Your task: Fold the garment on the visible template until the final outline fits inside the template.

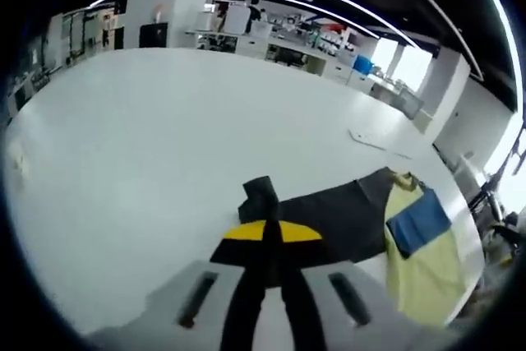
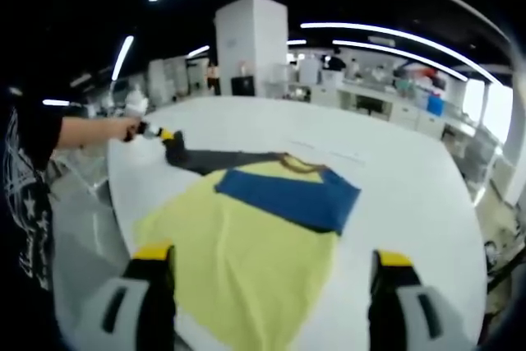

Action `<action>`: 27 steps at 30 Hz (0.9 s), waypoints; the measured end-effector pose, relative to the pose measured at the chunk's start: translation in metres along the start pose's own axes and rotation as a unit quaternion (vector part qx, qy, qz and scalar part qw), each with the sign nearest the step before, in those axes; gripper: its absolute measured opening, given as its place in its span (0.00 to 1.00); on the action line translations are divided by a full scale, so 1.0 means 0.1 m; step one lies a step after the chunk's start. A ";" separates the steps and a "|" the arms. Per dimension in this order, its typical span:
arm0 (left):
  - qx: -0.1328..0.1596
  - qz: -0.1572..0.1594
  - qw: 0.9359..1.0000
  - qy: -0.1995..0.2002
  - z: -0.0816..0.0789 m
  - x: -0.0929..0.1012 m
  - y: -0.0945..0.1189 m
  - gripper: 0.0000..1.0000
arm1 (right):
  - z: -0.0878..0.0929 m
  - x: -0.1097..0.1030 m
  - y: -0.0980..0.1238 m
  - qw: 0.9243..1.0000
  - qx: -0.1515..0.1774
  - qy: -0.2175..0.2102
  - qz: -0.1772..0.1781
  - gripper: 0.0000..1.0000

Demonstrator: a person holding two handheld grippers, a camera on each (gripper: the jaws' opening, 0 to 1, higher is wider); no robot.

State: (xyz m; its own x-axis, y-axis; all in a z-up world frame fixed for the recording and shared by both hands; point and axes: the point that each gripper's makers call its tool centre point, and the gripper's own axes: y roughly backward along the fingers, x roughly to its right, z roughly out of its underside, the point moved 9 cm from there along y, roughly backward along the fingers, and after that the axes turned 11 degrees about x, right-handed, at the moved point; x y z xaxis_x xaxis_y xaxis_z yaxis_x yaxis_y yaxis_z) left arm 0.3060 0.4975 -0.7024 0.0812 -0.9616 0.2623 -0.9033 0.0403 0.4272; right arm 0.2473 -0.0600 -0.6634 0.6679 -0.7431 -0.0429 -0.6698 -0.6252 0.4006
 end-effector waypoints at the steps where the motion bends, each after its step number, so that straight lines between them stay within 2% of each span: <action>1: 0.000 0.004 1.000 -0.002 -0.01 0.02 -0.02 0.01 | 0.00 -0.01 0.00 1.000 0.001 0.000 -0.001 0.99; 16: 0.009 0.059 0.998 -0.008 -0.15 0.53 -0.21 0.01 | 0.05 -0.18 -0.03 0.999 -0.001 0.018 -0.042 0.99; 20: 0.000 0.079 0.997 -0.026 -0.13 0.71 -0.27 0.01 | 0.06 -0.19 -0.01 0.999 0.004 0.016 -0.048 0.99; 27: -0.009 0.104 0.994 -0.033 -0.11 0.95 -0.34 0.01 | 0.09 -0.22 0.02 0.998 -0.001 0.015 -0.053 0.99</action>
State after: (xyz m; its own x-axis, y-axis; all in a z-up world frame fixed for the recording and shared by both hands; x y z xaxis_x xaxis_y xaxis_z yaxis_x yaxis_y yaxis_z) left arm 0.3489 0.4081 -0.6828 -0.1352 -0.9477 0.2892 -0.8900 0.2444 0.3849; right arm 0.2283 -0.0476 -0.6700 0.7451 -0.6645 -0.0573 -0.5939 -0.7001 0.3963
